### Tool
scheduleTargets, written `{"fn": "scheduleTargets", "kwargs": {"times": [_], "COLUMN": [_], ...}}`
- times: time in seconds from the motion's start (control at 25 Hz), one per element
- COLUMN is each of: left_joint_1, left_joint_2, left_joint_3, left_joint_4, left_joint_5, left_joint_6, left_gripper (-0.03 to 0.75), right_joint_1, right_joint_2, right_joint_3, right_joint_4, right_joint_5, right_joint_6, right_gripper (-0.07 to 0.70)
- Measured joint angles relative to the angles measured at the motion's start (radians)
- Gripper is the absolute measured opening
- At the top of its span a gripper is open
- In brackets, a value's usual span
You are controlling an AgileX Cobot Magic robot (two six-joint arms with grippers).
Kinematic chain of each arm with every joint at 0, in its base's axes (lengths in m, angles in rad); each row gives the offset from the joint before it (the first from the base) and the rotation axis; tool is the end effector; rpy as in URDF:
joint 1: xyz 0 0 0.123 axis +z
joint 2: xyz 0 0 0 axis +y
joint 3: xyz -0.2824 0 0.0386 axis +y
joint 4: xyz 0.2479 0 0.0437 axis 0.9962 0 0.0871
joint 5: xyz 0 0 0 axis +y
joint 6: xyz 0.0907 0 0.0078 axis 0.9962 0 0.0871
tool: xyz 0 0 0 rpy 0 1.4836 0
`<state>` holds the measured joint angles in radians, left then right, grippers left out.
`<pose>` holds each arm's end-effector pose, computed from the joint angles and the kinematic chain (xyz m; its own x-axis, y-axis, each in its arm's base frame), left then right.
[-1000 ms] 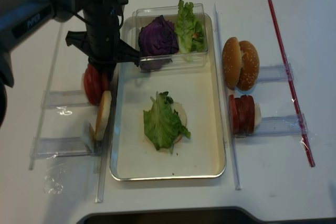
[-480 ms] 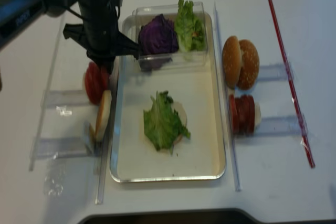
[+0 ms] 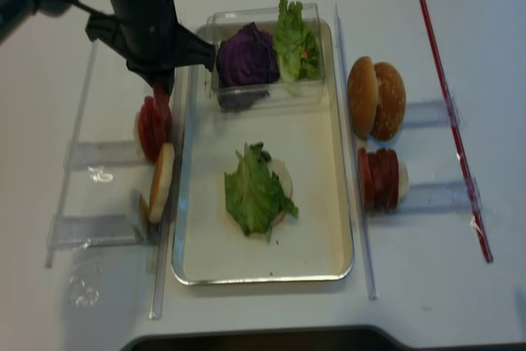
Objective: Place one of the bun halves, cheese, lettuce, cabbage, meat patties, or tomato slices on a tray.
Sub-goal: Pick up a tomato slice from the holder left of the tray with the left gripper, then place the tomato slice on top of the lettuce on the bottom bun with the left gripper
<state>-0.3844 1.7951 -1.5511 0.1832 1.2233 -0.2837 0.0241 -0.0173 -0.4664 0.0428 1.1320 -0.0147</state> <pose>0.3478 -0.1239 0.2843 -0.9613 0.1562 -0.2269 0.1313 0.9839 0.1213 -0.0070 0.0034 0.2622 -0.5319 -0.0093 -0.8468 -0.0550 0.9982 0.0236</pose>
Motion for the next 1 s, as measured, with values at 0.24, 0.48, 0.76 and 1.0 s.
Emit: {"fn": "scheduleTargets", "kwargs": {"times": [0.24,0.48,0.76,1.0], "left_joint_1": [0.000,0.016,0.094,0.190], "left_joint_2": [-0.070,-0.172,-0.361,-0.442], "left_joint_3": [0.000,0.101,0.282,0.359], "left_joint_4": [0.000,0.000,-0.119,-0.352], "left_joint_5": [0.004,0.006,-0.006,-0.038], "left_joint_6": [0.008,0.019,0.040,0.173], "left_gripper": [0.119,0.118,0.118,0.118], "right_joint_1": [0.000,0.000,0.000,0.000], "right_joint_2": [0.000,0.000,0.000,0.000], "right_joint_3": [0.000,0.000,0.000,0.000], "right_joint_4": [0.000,0.000,0.000,0.000], "right_joint_5": [0.000,0.000,0.000,0.000], "right_joint_6": [0.000,0.000,0.000,0.000], "right_gripper": [0.476,0.476,0.476,0.476]}}
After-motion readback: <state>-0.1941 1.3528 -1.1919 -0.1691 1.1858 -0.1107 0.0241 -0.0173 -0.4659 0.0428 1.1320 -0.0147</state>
